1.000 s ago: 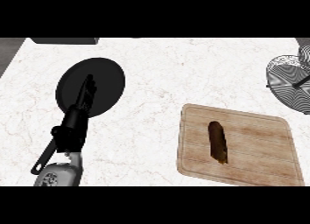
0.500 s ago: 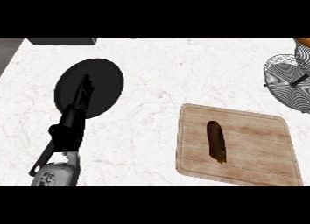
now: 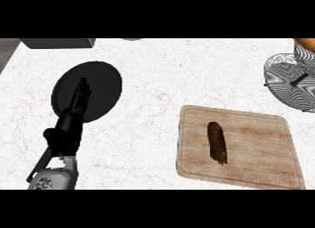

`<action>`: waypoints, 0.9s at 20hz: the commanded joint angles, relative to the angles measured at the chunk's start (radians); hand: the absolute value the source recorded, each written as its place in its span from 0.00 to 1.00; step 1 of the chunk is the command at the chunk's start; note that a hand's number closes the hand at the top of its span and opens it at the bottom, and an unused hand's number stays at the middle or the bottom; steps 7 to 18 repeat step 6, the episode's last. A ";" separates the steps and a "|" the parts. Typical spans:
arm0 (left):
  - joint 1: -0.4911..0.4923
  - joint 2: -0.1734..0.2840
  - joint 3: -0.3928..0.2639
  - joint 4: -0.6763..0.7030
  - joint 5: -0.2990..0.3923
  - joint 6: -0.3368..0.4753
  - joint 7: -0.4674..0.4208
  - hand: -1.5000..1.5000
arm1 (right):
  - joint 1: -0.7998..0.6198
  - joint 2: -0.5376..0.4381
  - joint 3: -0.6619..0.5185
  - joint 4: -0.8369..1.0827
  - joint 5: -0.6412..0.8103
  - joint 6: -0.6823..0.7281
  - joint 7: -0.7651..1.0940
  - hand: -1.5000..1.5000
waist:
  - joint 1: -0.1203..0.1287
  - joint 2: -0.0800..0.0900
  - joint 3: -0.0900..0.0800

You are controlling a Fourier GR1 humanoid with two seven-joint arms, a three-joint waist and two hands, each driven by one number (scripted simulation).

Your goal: Pick the croissant from the cutting board and place it in the tiered basket

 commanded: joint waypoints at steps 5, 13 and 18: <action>-0.052 -0.026 0.007 0.011 -0.019 0.043 0.037 0.50 | 0.339 -0.171 -0.247 0.153 -0.166 0.195 -0.213 0.00 | -0.028 0.000 0.002; 0.024 -0.021 -0.033 -0.019 -0.043 0.032 0.005 0.50 | 0.383 -0.219 -0.271 0.190 -0.178 0.223 -0.255 0.00 | -0.019 0.000 0.003; 0.024 -0.021 -0.033 -0.019 -0.043 0.032 0.005 0.50 | 0.383 -0.219 -0.271 0.190 -0.178 0.223 -0.255 0.00 | -0.019 0.000 0.003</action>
